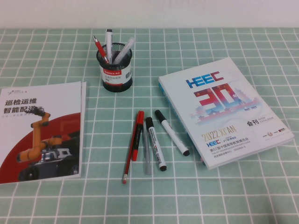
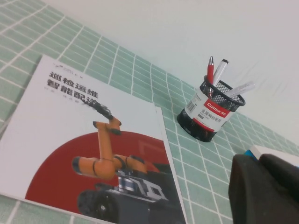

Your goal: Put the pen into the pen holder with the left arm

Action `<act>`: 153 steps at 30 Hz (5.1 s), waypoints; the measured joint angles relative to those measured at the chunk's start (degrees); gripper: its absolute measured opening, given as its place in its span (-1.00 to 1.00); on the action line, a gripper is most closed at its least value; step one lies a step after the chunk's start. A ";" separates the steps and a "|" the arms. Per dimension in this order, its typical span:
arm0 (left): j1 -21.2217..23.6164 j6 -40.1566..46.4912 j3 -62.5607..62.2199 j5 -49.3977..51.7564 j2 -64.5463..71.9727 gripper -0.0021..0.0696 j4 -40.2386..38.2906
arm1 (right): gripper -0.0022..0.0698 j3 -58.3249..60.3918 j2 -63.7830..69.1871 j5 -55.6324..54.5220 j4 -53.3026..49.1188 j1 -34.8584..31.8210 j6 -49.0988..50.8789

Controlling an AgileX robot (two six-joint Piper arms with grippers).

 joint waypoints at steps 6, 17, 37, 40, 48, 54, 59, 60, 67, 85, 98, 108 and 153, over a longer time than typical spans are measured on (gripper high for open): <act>0.00 -0.68 -6.08 7.16 4.87 -0.94 -0.11 | -1.00 0.00 0.00 0.00 0.00 0.00 0.00; 0.00 9.78 -35.81 35.66 35.68 -0.94 -2.08 | -1.00 0.00 0.00 0.00 0.00 0.00 0.00; -16.10 24.79 -58.16 30.59 80.95 -0.94 -13.48 | -1.00 0.00 0.00 0.00 0.00 0.00 0.00; -18.93 24.58 -63.55 31.22 87.33 -0.94 -13.18 | -1.00 0.00 0.00 0.00 0.00 0.00 0.00; -21.85 15.80 -78.94 40.21 101.64 -0.94 -1.61 | -1.00 0.00 0.00 0.00 0.00 0.00 0.00; -21.85 12.46 -87.05 46.32 108.29 -0.94 3.19 | -1.00 0.00 0.00 0.00 0.00 0.00 0.00; -21.97 12.12 -88.38 47.74 111.37 -0.94 4.29 | -1.00 0.00 0.00 0.00 0.00 0.00 0.00; -22.21 12.09 -88.38 48.06 111.84 -0.94 4.64 | -1.00 0.00 0.00 0.00 0.00 0.00 0.00; -25.57 10.81 -88.38 48.68 112.34 -0.94 8.33 | -1.00 0.00 0.00 0.00 0.00 0.00 0.00; -26.51 9.79 -88.48 47.49 113.93 -0.39 11.78 | -1.00 0.00 0.00 0.00 0.00 0.00 0.10; -26.51 7.01 -88.61 45.37 116.16 -0.35 12.43 | -1.00 0.00 0.00 0.00 0.00 0.00 0.10; -26.60 3.20 -88.92 45.90 116.50 -0.34 17.48 | -1.00 0.00 0.00 0.00 0.00 0.00 0.10; -29.20 7.21 -88.92 46.74 118.56 -0.67 14.82 | -1.00 0.00 0.00 0.00 0.00 0.00 0.00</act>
